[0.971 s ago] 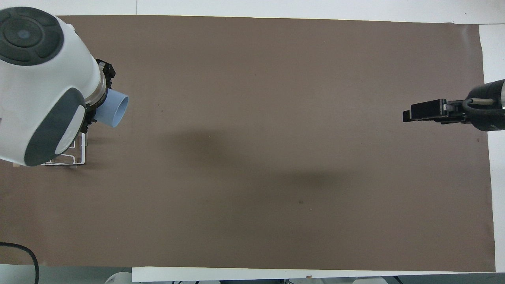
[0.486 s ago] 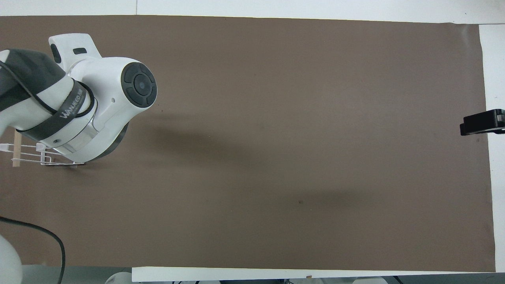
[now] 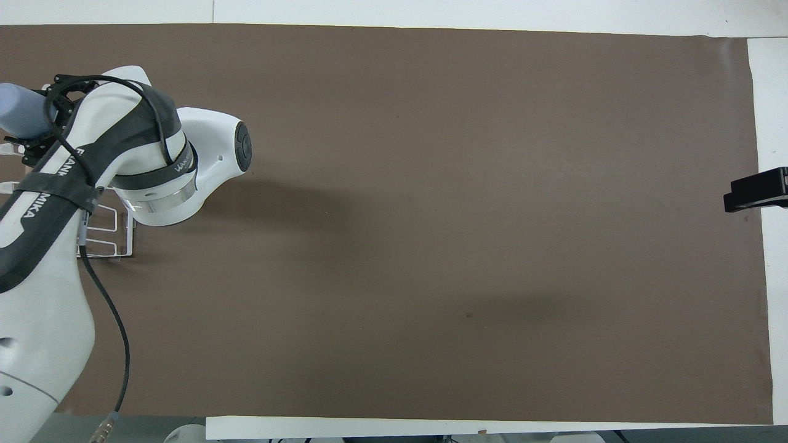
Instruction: Hang cup on cup holder
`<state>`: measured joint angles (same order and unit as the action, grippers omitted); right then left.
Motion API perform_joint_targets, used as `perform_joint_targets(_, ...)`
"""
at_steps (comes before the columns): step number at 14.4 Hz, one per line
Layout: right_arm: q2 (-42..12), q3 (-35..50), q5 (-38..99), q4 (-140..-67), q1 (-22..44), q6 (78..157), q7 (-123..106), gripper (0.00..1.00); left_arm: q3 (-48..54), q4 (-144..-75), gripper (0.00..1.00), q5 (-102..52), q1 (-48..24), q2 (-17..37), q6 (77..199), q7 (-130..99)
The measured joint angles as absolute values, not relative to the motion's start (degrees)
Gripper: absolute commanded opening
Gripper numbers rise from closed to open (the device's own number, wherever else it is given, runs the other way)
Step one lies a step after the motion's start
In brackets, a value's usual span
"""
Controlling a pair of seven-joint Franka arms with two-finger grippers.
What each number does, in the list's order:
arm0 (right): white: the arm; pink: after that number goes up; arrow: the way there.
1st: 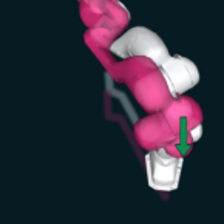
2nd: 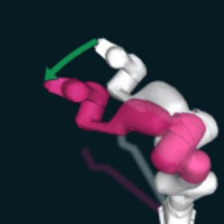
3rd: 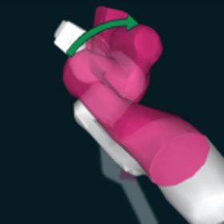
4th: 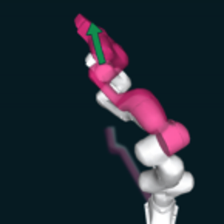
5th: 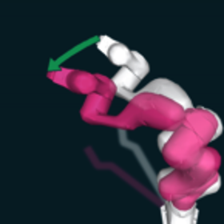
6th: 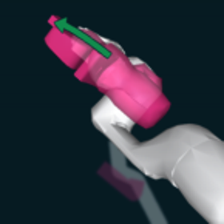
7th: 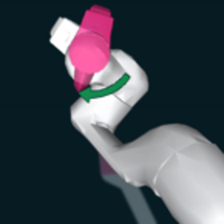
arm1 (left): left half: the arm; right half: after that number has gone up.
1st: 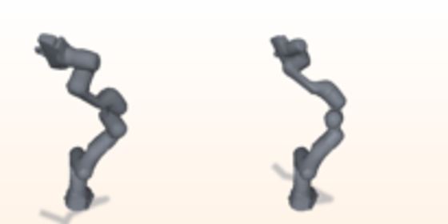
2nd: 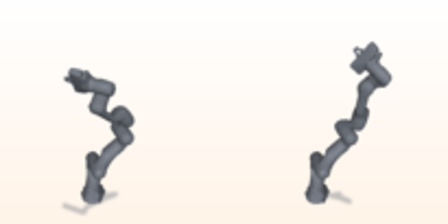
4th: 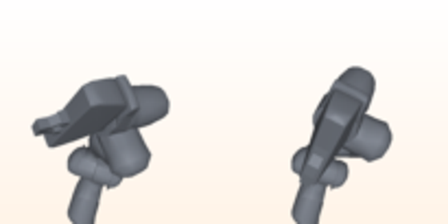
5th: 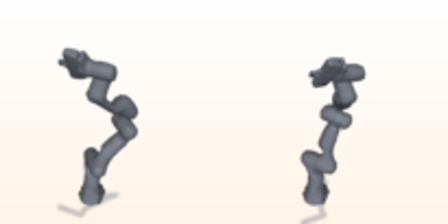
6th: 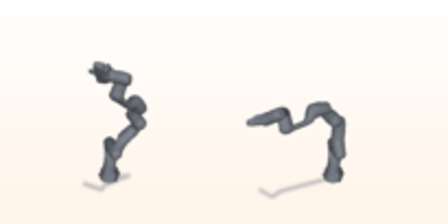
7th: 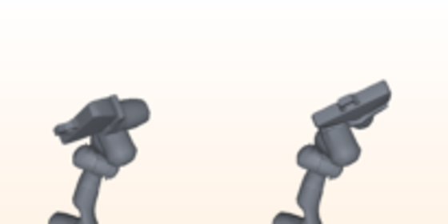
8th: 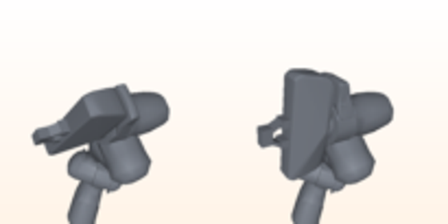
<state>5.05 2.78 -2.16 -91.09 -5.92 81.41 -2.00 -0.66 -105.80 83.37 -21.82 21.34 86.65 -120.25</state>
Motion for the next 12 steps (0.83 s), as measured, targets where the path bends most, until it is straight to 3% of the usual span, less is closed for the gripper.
perform_joint_targets(4,2.1,-2.0,-2.3,-89.2,-0.8,81.0,-2.0,1.0,-0.5,-105.5,0.0,84.3,-21.3,22.5,86.4,-121.9)
perform_joint_targets(12,3.2,-1.6,-2.7,-86.6,-1.1,79.3,-3.1,1.0,-0.4,-105.5,0.0,84.3,-20.4,26.2,86.6,-127.1)
